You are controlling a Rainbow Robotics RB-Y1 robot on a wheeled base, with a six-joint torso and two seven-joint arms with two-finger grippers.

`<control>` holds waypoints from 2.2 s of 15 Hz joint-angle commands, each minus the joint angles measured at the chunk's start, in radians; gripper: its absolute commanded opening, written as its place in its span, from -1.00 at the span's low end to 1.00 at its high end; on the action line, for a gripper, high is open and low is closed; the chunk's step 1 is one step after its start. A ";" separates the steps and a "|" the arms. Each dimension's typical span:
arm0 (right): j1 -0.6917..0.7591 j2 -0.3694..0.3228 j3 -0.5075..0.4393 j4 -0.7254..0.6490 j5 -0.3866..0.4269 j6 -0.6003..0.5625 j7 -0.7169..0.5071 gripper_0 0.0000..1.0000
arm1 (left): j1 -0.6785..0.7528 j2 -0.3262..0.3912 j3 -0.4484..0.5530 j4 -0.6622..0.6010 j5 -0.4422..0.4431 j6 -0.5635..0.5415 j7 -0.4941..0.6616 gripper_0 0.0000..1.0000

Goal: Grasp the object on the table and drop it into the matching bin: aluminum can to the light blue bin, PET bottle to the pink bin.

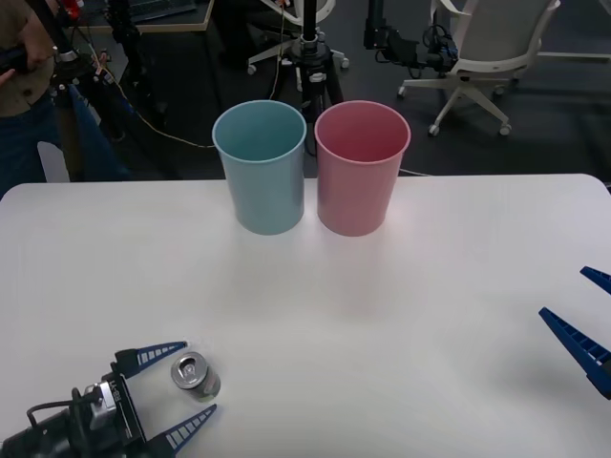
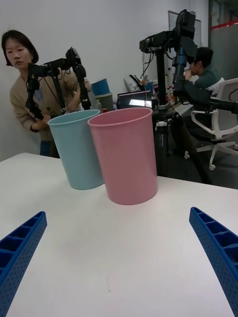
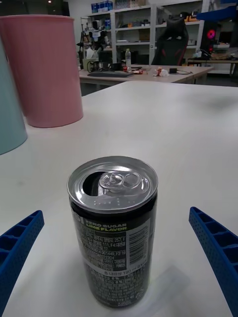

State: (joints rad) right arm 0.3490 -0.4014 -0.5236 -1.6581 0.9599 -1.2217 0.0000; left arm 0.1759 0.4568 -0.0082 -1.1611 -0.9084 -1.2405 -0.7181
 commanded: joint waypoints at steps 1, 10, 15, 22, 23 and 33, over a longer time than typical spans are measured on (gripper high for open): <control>0.000 0.000 0.000 0.000 0.000 0.000 0.000 1.00 | -0.012 -0.009 -0.004 0.000 -0.007 0.016 0.009 1.00; 0.000 0.000 0.000 0.000 0.000 0.000 0.000 1.00 | -0.035 -0.015 -0.030 -0.006 -0.006 0.047 0.046 0.21; 0.000 0.000 0.000 0.000 0.000 0.000 0.000 1.00 | -0.033 -0.015 -0.030 -0.008 -0.004 0.046 0.075 -0.99; 0.000 0.000 0.000 0.000 0.000 0.000 0.000 1.00 | -0.030 -0.010 -0.006 -0.046 0.003 0.044 0.117 -1.00; 0.000 0.000 0.000 0.000 0.000 0.000 0.000 1.00 | -0.030 -0.007 0.001 -0.057 0.003 0.044 0.143 -0.99; 0.000 0.000 0.000 0.000 0.000 0.000 0.000 1.00 | 0.090 0.115 0.083 -0.506 0.055 0.207 0.355 -1.00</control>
State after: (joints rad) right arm 0.3491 -0.4014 -0.5236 -1.6581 0.9599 -1.2217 0.0000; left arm 0.2588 0.5592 0.0699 -1.6347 -0.8621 -1.0559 -0.3720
